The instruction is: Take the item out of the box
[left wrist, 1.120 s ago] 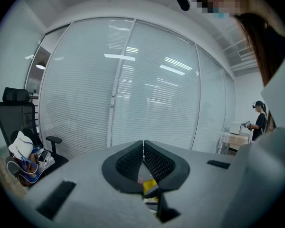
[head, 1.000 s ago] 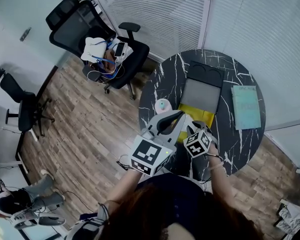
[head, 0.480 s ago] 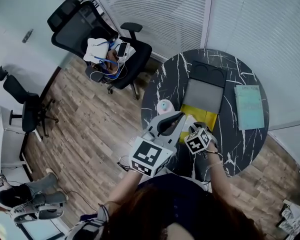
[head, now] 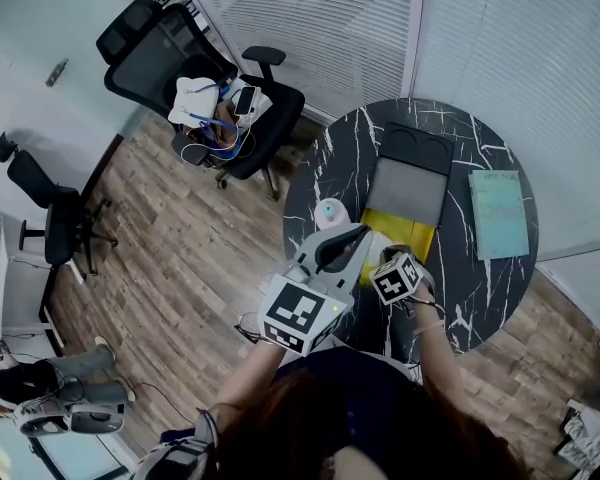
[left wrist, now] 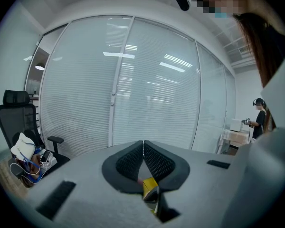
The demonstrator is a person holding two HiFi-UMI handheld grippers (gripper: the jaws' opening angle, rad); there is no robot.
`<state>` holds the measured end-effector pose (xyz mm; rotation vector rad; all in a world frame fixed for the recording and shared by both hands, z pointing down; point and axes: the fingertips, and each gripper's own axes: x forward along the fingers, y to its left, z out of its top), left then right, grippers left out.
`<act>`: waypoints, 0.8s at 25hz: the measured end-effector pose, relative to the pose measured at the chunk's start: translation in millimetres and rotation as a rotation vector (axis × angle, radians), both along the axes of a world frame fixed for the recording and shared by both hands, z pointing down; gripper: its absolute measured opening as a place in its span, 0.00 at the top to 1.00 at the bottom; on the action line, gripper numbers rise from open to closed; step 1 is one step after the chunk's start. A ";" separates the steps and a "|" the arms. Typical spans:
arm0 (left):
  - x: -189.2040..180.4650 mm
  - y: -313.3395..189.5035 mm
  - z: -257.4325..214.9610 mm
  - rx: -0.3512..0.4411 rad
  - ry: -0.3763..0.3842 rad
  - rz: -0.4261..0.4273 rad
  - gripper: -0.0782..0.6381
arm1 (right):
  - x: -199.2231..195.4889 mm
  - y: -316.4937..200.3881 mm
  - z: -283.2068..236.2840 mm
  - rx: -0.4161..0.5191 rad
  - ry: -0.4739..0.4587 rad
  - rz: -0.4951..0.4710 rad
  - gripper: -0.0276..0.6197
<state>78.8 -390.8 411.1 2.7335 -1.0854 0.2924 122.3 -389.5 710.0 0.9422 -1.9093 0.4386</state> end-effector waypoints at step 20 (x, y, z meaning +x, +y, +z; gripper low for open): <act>-8.9 28.7 -15.5 0.042 0.035 0.018 0.85 | 8.2 8.0 -48.7 0.146 0.006 0.078 0.92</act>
